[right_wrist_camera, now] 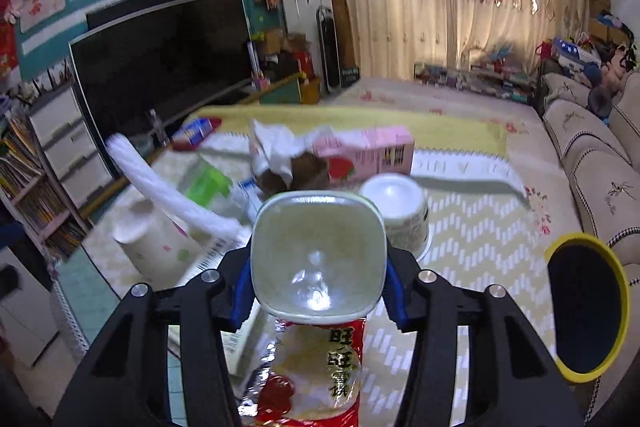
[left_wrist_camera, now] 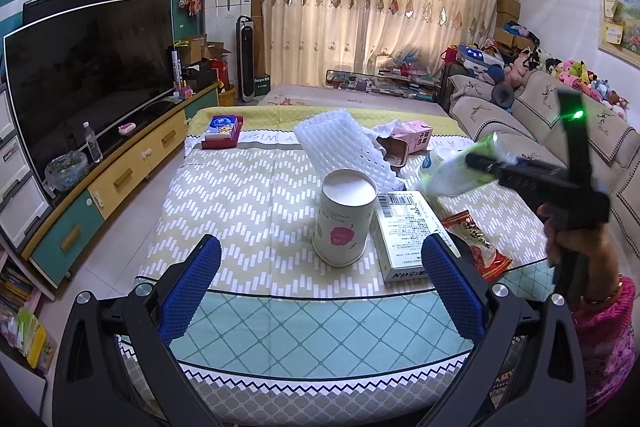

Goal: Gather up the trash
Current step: 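Lift the green bottle with the right tool and carry it over the bin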

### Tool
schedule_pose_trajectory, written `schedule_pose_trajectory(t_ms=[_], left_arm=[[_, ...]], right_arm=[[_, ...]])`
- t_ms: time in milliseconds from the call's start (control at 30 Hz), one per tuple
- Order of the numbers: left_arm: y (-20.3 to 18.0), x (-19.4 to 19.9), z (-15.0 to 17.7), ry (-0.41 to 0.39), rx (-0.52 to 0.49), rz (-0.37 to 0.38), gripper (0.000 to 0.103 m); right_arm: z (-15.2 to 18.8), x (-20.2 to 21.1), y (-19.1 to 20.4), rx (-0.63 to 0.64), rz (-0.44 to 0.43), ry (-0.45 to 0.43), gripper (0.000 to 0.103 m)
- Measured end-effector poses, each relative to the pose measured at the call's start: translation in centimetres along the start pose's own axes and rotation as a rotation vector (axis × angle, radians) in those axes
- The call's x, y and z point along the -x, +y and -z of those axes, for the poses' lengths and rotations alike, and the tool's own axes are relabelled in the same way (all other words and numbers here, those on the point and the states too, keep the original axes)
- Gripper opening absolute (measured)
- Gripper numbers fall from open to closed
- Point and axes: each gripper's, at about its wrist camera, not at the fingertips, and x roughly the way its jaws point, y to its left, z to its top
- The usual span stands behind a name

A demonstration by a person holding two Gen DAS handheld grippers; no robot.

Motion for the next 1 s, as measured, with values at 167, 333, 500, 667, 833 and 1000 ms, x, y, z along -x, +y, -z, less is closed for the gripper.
schedule_pose_trajectory(t_ms=[167, 333, 500, 667, 833, 1000], left_arm=[[0.0, 0.1, 0.1, -0.003, -0.003, 0.005, 0.099], [-0.3, 0.2, 0.0, -0.001, -0.006, 0.008, 0.099], [-0.6, 0.1, 0.1, 0.003, -0.015, 0.016, 0.099], [-0.8, 0.0, 0.2, 0.005, -0.019, 0.019, 0.099], [-0.9, -0.3, 0.2, 0.011, -0.022, 0.024, 0.099], [-1.2, -0.7, 0.1, 0.020, -0.026, 0.027, 0.099]], right_arm=[[-0.4, 2.7, 0.2, -0.007, -0.014, -0.040, 0.049], [-0.6, 4.3, 0.0, -0.016, -0.013, -0.065, 0.049], [-1.2, 5.6, -0.5, -0.034, -0.020, -0.100, 0.049], [-2.0, 7.8, -2.7, -0.068, 0.034, -0.157, 0.049], [-2.4, 10.0, -7.8, -0.139, 0.187, -0.199, 0.049], [-1.2, 10.9, -15.0, -0.235, 0.409, -0.198, 0.049]])
